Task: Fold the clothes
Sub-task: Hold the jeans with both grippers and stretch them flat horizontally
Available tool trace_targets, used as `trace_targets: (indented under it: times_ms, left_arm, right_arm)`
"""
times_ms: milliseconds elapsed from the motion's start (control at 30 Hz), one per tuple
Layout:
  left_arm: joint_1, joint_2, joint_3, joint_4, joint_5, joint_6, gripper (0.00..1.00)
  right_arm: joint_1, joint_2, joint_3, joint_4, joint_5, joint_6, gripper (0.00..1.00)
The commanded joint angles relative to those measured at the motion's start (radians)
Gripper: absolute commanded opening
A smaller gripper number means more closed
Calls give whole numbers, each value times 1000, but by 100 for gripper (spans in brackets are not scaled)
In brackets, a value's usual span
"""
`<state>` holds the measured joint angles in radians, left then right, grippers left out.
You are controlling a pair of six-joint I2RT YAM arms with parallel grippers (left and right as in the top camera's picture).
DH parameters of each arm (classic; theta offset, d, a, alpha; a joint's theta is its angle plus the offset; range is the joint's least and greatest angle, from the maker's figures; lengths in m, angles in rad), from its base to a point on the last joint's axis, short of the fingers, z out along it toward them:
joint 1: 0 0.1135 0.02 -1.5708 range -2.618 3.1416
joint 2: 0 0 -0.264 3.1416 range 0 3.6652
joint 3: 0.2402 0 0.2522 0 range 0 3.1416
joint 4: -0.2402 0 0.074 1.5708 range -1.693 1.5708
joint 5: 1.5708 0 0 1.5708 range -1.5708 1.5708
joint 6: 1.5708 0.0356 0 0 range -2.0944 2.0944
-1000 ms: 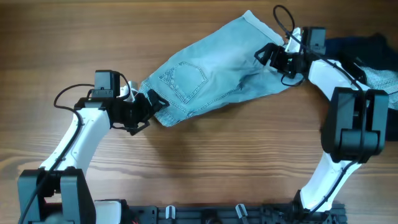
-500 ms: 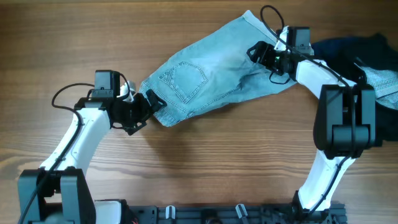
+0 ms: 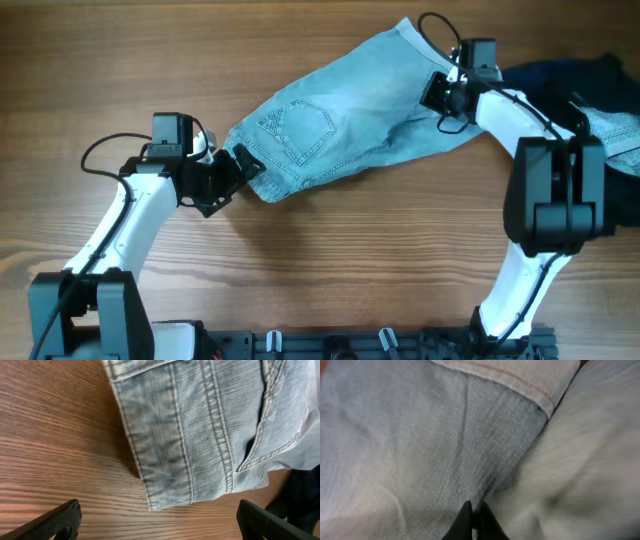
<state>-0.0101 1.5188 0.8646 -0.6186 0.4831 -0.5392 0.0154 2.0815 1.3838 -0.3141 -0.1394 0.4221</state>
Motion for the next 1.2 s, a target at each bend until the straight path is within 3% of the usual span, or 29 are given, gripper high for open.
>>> trace_targets:
  times_ms: [0,167,333,367,400,467,633,867,933,967,1033,1067,1167]
  left_arm:
    - [-1,7,13,2,-21,-3,100]
    - [-1,7,13,5,-26,-3,100]
    - [-1,7,13,6,-29,-3,100]
    - [-1,7,13,5,-29,-3,100]
    - [-1,7,13,5,-29,-3,100]
    - [-1,7,13,6,-29,-3,100]
    - [-1,7,13,0,-29,-3,100]
    - [-1,7,13,1,-29,-3,100]
    - [-1,7,13,1,-29,-3,100]
    - [-1,7,13,1,-29,-3,100]
    - [-1,7,13,1,-29,-3,100]
    - [-1,7,13,1,-29,-3,100]
    - [-1,7,13,1,-29,-3,100]
  right_arm:
    - [-4,-137,26,-36,123,-18,4]
    - [-4,-254,26,-92,196,-22,4]
    - [-4,-262,26,-176,214,-29,5]
    - [-4,-255,25,-203,210,-25,21]
    - [-4,-247,20,-204,189,-26,49]
    - [-3,-220,17,-212,144,-26,72]
    - [-4,-88,17,-163,-32,0,78]
    - [-3,-3,17,-7,-156,106,65]
    - [-3,12,17,26,-151,125,56]
    - [-3,18,17,34,-146,130,47]
    - [-3,30,17,51,-111,130,18]
    - [-4,30,17,53,-93,129,10]
    - [-5,25,47,55,-74,91,4]
